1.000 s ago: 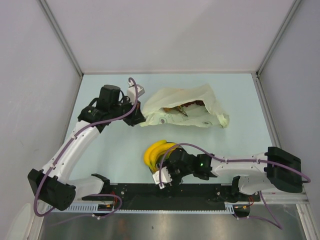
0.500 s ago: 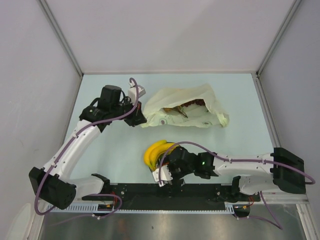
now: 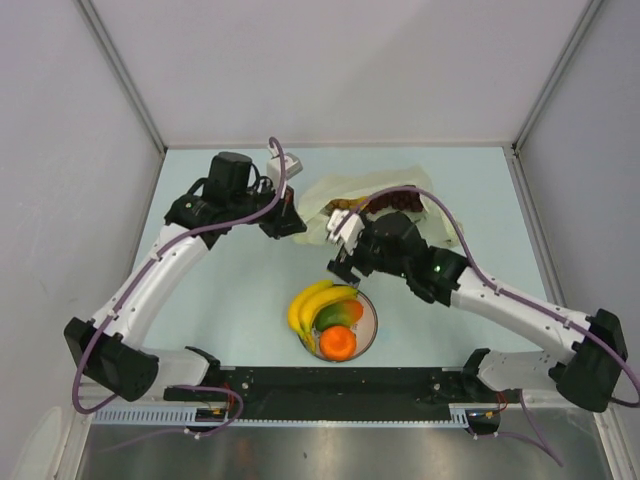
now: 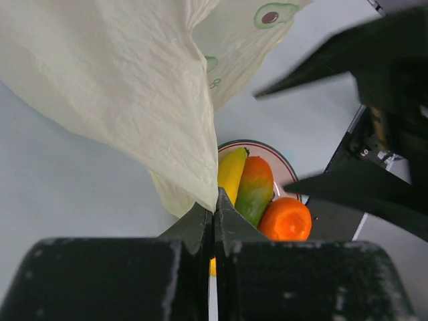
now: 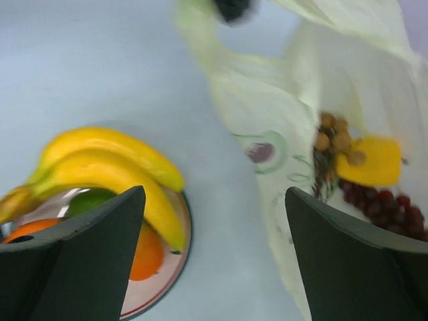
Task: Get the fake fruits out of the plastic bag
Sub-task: Take out the fake fruit from the plastic bag.
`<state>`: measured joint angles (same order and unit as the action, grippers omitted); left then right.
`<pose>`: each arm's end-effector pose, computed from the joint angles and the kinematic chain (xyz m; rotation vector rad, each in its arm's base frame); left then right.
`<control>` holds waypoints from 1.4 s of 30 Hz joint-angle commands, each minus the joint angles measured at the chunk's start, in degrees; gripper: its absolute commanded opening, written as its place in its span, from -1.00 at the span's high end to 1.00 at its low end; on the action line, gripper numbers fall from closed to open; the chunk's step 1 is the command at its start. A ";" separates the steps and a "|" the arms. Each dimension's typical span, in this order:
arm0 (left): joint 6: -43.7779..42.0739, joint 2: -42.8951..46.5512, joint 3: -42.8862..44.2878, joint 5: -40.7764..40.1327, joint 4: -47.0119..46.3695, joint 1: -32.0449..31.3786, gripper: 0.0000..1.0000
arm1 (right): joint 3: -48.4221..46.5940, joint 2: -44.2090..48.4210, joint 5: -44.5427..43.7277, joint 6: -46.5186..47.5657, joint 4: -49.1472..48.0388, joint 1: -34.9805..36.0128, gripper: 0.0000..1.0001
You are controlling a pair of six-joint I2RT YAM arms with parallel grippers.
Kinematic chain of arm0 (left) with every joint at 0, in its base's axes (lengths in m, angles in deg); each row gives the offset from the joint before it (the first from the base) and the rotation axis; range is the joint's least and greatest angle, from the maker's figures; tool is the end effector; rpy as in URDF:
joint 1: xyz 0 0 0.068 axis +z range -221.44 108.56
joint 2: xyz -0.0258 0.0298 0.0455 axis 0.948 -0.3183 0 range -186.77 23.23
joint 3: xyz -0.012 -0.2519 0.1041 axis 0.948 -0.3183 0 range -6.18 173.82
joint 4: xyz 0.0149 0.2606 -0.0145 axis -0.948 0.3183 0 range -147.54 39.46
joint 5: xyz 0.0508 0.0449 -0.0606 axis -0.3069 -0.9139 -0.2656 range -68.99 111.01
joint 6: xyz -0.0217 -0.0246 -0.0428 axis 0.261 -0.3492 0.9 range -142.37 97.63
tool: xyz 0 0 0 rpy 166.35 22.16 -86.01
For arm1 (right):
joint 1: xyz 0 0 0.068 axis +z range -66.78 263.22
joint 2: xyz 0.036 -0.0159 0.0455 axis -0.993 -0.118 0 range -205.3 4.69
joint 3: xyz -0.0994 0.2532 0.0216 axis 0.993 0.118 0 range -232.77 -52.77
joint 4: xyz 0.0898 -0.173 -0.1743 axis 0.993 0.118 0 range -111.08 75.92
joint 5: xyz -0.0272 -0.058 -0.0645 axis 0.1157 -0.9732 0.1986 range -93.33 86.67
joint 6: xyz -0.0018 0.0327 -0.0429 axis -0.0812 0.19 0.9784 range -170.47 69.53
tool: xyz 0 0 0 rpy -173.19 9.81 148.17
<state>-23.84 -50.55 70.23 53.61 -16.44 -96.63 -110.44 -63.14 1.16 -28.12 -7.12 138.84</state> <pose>0.2359 -0.1320 0.3734 0.8213 2.0995 -0.8602 0.1514 0.2261 0.3290 -1.3097 1.5366 0.4502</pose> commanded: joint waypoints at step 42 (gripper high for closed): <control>-23.05 -2.34 -1.52 -16.78 -2.87 -8.38 0.99 | -32.41 -53.63 -1.15 -42.99 -15.54 -32.76 -0.94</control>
<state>-46.38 -53.08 67.69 37.20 -18.25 -104.69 -139.25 -114.79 3.50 -65.80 -24.35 105.48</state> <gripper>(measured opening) 0.006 0.952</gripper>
